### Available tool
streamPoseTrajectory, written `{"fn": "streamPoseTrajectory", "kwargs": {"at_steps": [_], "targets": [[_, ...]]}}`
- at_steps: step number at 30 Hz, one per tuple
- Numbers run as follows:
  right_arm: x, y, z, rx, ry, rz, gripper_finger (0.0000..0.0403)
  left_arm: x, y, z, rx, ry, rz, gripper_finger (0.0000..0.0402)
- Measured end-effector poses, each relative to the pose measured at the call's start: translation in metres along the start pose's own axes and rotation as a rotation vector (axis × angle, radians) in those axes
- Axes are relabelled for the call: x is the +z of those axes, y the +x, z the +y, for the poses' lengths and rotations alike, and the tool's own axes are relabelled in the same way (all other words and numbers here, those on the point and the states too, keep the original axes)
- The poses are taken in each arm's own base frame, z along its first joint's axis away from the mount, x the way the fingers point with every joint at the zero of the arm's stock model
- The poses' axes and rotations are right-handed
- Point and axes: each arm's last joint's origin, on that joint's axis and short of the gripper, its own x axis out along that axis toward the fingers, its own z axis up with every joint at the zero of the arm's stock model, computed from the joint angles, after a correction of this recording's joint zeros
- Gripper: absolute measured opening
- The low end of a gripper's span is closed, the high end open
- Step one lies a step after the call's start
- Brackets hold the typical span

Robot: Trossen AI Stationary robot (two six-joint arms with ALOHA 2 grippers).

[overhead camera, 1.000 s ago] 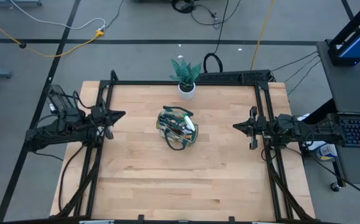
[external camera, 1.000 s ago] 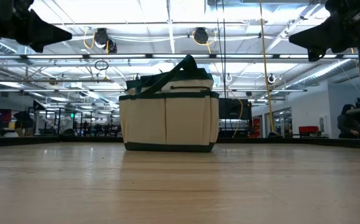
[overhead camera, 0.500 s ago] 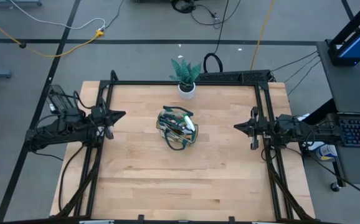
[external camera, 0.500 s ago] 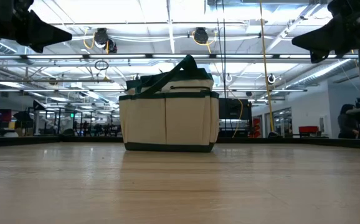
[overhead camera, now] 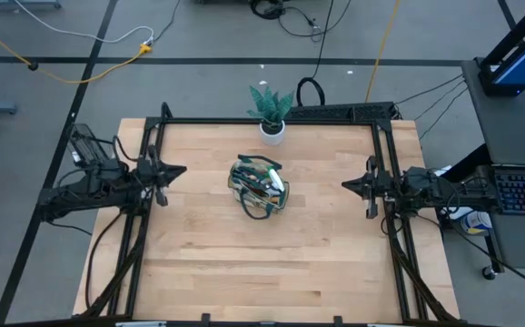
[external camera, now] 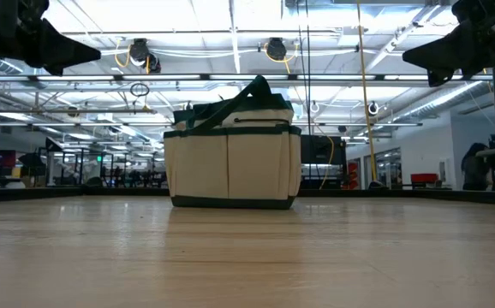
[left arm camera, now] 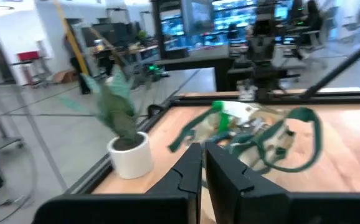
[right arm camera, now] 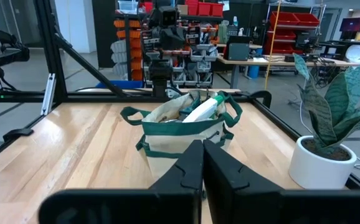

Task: Pick & Place Garden tools in Gardening bag
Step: Return to Home Position

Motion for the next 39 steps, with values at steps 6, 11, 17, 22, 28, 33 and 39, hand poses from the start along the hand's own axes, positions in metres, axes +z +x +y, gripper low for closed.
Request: {"fn": "streamPoseTrajectory", "kwargs": {"at_steps": [6, 11, 17, 22, 28, 33, 39], "targets": [[0.0, 0.0, 0.0, 0.006, 0.003, 0.0, 0.0, -0.019, 0.012, -0.006, -0.058, -0.004, -0.044, 0.0026], [0.0, 0.0, 0.001, 0.052, 0.011, -0.001, 0.0, -0.025, 0.016, -0.007, -0.053, 0.026, -0.071, 0.0026], [-0.001, 0.001, 0.002, 0.051, -0.005, -0.005, 0.0, -0.032, 0.018, -0.01, -0.094, 0.027, -0.074, 0.0026], [-0.014, 0.004, 0.002, 0.05, -0.014, 0.008, 0.0, -0.032, 0.019, -0.011, -0.11, 0.027, -0.089, 0.0026], [-0.017, 0.003, 0.002, 0.049, -0.034, -0.022, 0.0, -0.032, 0.019, -0.011, -0.112, 0.026, -0.087, 0.0026], [-0.017, 0.001, 0.002, 0.049, -0.038, -0.024, 0.0, -0.032, 0.019, -0.011, -0.114, 0.032, -0.088, 0.0026], [-0.018, 0.001, 0.002, 0.049, -0.033, -0.016, 0.0, -0.032, 0.019, -0.012, -0.14, 0.038, -0.091, 0.0026]]}}
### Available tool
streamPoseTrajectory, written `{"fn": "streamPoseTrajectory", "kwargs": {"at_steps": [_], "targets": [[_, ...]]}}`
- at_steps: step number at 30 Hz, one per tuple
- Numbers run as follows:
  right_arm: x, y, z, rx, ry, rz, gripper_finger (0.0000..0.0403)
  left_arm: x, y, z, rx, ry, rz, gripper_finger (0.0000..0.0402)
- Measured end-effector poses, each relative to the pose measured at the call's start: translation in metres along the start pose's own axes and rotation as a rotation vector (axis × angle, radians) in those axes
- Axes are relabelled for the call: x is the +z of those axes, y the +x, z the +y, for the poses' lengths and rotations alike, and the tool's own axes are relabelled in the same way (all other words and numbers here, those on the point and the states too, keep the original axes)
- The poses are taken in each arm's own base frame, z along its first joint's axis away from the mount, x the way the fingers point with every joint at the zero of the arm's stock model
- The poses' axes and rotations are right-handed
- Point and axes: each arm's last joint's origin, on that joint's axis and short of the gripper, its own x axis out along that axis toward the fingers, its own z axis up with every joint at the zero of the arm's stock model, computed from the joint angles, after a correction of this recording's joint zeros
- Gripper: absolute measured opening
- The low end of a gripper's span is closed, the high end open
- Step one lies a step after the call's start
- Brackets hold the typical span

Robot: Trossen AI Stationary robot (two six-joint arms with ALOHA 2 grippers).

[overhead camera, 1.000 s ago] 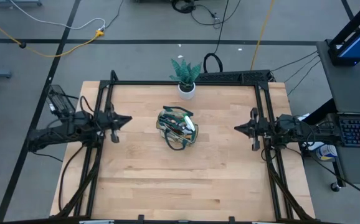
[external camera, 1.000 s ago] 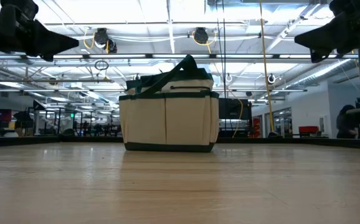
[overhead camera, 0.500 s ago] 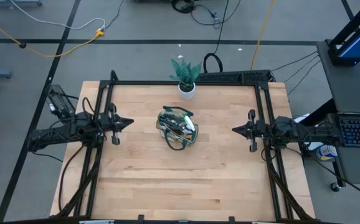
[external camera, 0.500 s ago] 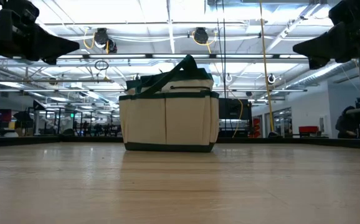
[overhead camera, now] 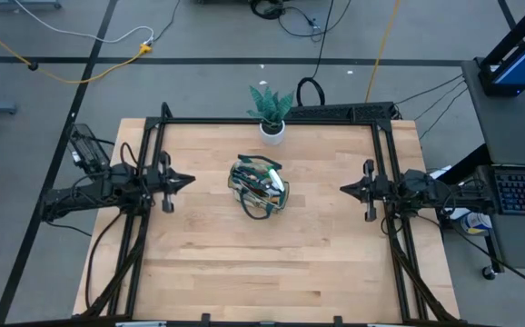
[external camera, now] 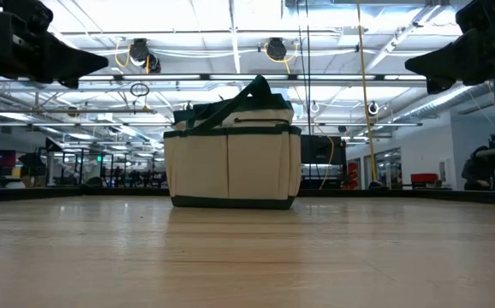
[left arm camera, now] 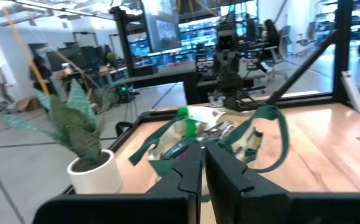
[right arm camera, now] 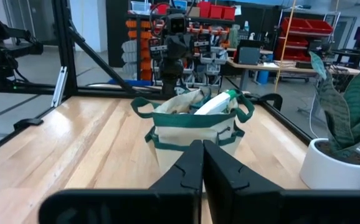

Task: Pick & Place Garden tools in Gardening bag
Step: Return to Home Position

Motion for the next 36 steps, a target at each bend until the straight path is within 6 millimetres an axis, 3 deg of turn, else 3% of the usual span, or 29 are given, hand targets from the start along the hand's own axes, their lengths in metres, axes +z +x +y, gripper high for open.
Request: {"fn": "streamPoseTrajectory", "kwargs": {"at_steps": [11, 16, 23, 30, 36], "targets": [[-0.001, 0.0, 0.0, 0.001, 0.008, 0.009, 0.0, -0.001, 0.0, -0.001, -0.025, 0.015, 0.007, 0.0026], [-0.015, 0.005, 0.001, 0.001, 0.009, 0.021, 0.0, -0.003, 0.0, -0.001, -0.027, 0.012, 0.025, 0.0026], [-0.019, 0.006, 0.001, 0.001, 0.01, 0.021, 0.0, -0.003, 0.0, -0.001, -0.028, 0.016, 0.025, 0.0026], [-0.019, 0.006, 0.001, 0.001, 0.03, 0.02, 0.0, -0.024, 0.006, -0.005, -0.024, 0.012, 0.003, 0.0026], [-0.019, 0.006, 0.001, 0.001, 0.038, 0.02, 0.0, -0.02, 0.006, -0.004, -0.016, 0.06, -0.038, 0.0026]]}}
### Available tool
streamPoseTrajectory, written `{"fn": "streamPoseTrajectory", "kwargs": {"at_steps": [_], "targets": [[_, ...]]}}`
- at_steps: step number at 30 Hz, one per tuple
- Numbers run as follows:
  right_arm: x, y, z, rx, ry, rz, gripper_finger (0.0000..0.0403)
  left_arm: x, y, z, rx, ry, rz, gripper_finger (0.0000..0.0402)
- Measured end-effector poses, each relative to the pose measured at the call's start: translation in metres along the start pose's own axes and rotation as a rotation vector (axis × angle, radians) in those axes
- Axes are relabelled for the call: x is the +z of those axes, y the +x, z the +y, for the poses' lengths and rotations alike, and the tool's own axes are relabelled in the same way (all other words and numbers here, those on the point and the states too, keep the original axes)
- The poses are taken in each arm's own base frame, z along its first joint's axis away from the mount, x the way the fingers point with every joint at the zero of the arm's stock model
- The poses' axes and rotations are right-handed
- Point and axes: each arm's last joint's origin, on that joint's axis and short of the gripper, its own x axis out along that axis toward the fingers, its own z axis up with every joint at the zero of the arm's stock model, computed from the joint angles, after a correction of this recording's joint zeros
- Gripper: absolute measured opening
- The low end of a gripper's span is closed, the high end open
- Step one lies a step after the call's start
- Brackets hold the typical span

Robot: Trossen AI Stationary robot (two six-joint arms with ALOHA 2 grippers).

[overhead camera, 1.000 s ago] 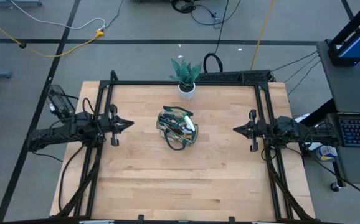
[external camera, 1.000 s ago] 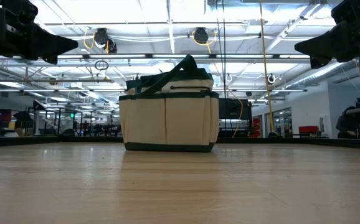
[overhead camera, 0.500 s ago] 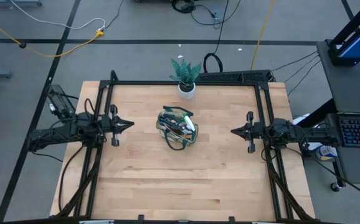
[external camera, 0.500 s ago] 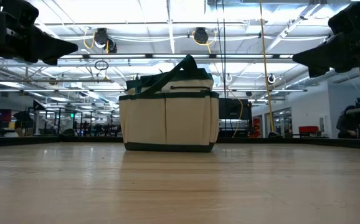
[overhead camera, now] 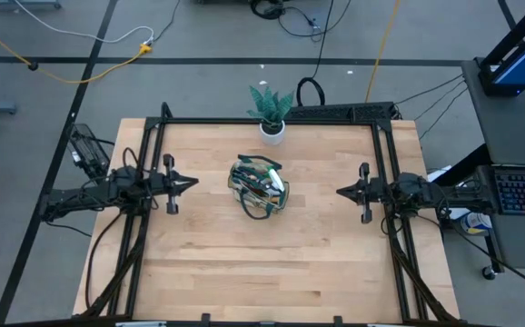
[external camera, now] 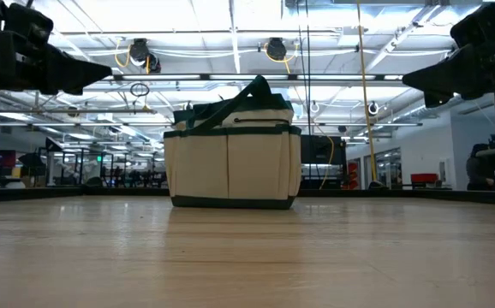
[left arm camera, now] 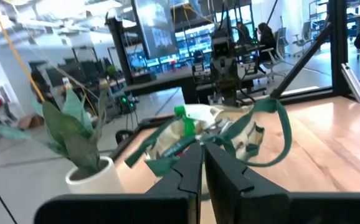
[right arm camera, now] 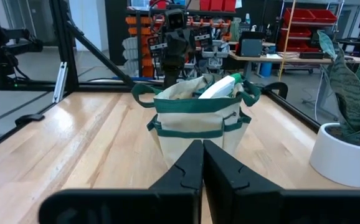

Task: Pick & Place Garden tools in Gardening bag
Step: Return to Home Position

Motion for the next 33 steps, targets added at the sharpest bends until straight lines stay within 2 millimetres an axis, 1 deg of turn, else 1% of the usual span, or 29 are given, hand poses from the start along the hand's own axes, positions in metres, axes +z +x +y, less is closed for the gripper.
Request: {"fn": "streamPoseTrajectory", "kwargs": {"at_steps": [5, 9, 17, 22, 27, 33], "targets": [[-0.0049, 0.0026, 0.0002, 0.001, -0.007, -0.039, 0.0, -0.0003, 0.0, -0.0001, -0.001, 0.015, 0.003, 0.0026], [-0.0019, 0.0027, 0.0002, -0.001, -0.019, -0.085, 0.0, -0.0004, 0.0, -0.0001, -0.002, -0.01, 0.004, 0.0026], [-0.0027, 0.0029, 0.0002, -0.002, -0.025, -0.077, 0.0, -0.0049, -0.0002, -0.0012, -0.015, -0.016, 0.052, 0.0026], [-0.0028, 0.0029, 0.0002, -0.003, -0.04, -0.076, 0.0, -0.0051, -0.0003, -0.0013, -0.016, -0.057, 0.058, 0.0026], [-0.0028, 0.0029, 0.0002, -0.002, -0.026, -0.076, 0.0, -0.0052, -0.0003, -0.0013, -0.016, -0.025, 0.059, 0.0026], [-0.0029, 0.0029, 0.0002, -0.002, -0.024, -0.076, 0.0, -0.0047, -0.0002, -0.0011, -0.011, -0.029, 0.054, 0.0026]]}}
